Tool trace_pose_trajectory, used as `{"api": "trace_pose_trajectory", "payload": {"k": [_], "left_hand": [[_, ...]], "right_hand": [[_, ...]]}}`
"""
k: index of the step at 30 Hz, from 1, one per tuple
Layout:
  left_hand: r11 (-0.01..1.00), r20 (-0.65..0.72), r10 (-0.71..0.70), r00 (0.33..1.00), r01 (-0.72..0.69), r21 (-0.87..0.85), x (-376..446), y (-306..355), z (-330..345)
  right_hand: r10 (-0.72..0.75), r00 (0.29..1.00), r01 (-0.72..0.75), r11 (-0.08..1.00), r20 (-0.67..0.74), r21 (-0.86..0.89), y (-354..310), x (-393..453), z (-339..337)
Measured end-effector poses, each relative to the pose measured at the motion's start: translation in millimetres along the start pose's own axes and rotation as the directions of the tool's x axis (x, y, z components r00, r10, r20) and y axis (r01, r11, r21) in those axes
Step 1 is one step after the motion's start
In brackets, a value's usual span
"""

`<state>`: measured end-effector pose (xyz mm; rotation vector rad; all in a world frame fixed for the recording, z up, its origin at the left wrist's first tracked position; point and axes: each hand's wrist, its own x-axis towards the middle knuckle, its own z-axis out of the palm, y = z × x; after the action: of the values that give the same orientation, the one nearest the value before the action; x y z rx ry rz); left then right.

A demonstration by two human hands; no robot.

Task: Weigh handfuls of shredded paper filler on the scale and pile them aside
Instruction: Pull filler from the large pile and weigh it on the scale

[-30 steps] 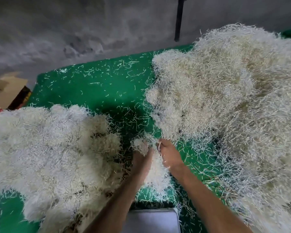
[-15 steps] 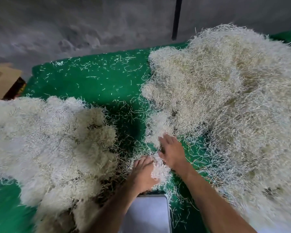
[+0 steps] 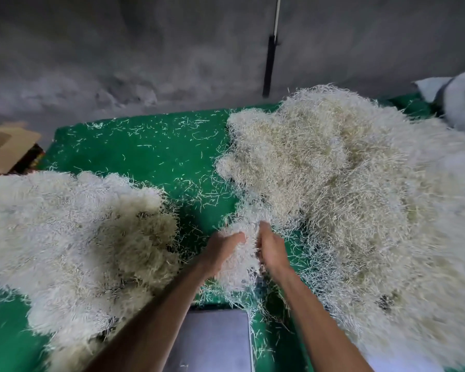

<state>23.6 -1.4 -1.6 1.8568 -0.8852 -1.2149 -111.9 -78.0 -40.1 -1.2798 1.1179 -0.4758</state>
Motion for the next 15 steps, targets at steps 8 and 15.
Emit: {"api": "trace_pose_trajectory", "payload": {"k": [8, 15], "left_hand": [[0.994, -0.099, 0.046, 0.994, -0.036, 0.102, -5, 34, -33], [0.931, -0.245, -0.029, 0.969, -0.063, -0.36, -12, 36, -48]], "right_hand": [[0.228, 0.968, -0.209, 0.964, -0.108, 0.167, -48, 19, -35], [0.377, 0.917, -0.263, 0.821, -0.134, 0.507, -71, 39, -48]]}}
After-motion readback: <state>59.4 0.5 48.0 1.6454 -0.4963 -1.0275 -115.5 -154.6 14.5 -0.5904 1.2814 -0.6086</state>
